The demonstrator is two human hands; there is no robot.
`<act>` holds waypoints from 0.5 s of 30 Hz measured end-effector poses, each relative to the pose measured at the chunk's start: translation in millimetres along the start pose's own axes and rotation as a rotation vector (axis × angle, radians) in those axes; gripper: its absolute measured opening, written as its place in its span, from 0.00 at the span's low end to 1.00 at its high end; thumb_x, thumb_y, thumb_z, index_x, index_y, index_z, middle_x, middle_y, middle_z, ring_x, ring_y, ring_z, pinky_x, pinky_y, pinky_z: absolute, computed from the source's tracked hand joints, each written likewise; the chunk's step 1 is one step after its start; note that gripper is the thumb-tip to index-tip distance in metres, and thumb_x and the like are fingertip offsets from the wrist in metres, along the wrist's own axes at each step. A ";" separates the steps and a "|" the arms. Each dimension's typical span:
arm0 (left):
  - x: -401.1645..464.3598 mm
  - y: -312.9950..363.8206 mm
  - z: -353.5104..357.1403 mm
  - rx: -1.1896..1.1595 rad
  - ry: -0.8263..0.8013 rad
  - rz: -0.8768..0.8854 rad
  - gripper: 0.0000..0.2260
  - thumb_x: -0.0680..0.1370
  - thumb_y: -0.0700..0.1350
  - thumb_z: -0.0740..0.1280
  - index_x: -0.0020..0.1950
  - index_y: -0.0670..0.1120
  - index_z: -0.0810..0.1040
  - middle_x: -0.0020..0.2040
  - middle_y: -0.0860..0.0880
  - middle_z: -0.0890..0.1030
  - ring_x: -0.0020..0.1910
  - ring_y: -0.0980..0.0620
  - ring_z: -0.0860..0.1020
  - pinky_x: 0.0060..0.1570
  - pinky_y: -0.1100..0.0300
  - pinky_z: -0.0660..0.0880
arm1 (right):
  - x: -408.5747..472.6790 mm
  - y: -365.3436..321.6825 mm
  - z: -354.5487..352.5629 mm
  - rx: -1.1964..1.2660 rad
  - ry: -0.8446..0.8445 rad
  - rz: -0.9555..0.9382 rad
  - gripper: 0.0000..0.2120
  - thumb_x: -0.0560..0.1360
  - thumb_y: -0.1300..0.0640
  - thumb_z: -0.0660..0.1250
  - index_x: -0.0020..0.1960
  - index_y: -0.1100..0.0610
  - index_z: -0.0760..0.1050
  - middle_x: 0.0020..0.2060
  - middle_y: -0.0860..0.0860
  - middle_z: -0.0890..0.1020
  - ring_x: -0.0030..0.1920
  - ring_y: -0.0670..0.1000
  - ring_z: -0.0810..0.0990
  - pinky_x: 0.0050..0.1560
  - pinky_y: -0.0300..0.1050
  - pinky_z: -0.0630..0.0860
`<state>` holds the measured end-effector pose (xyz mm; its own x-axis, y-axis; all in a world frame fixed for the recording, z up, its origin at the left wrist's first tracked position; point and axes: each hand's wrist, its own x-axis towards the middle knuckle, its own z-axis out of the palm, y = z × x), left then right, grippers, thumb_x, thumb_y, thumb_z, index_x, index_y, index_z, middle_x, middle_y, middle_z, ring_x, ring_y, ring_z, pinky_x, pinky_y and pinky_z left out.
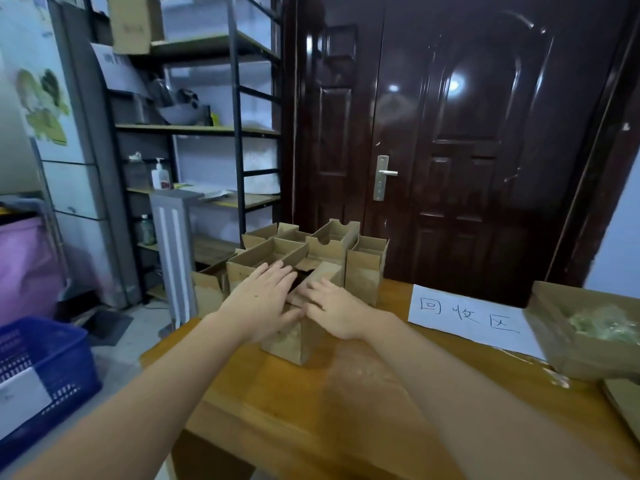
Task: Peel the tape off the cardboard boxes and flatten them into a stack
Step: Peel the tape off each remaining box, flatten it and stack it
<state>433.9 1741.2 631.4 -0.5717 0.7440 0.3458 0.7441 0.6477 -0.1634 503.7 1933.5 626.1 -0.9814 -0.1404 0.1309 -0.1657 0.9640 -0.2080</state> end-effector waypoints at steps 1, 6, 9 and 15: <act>0.4 -1.2 -0.6 -0.001 0.013 0.006 0.39 0.81 0.70 0.51 0.84 0.46 0.55 0.84 0.48 0.55 0.83 0.50 0.48 0.79 0.53 0.41 | -1.8 0.4 2.4 0.037 0.017 0.002 0.27 0.84 0.43 0.50 0.82 0.49 0.58 0.81 0.50 0.58 0.81 0.53 0.50 0.79 0.63 0.53; -1.4 -4.1 -3.3 -0.071 0.079 -0.030 0.45 0.76 0.75 0.58 0.84 0.49 0.55 0.84 0.50 0.54 0.83 0.50 0.50 0.76 0.57 0.41 | -12.8 7.4 8.0 0.105 0.107 0.035 0.33 0.78 0.35 0.53 0.79 0.47 0.64 0.80 0.47 0.62 0.81 0.49 0.53 0.79 0.54 0.55; -1.9 5.1 -3.7 -0.261 0.082 -0.031 0.40 0.76 0.68 0.66 0.83 0.55 0.55 0.79 0.54 0.67 0.75 0.52 0.68 0.74 0.55 0.64 | -27.3 14.1 7.7 0.109 0.141 0.050 0.35 0.76 0.30 0.55 0.77 0.48 0.66 0.76 0.46 0.68 0.78 0.48 0.60 0.76 0.51 0.63; 4.1 45.7 -3.8 -0.407 0.051 0.045 0.26 0.77 0.66 0.63 0.74 0.59 0.70 0.68 0.58 0.76 0.65 0.58 0.73 0.65 0.57 0.74 | -72.7 35.2 2.0 0.175 0.181 0.069 0.27 0.80 0.34 0.60 0.74 0.45 0.68 0.69 0.43 0.75 0.66 0.42 0.73 0.65 0.41 0.73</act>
<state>466.9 1773.2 628.9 -0.5250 0.7545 0.3939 0.8499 0.4892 0.1957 569.0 1977.1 607.3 -0.9603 -0.0183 0.2785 -0.1291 0.9138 -0.3851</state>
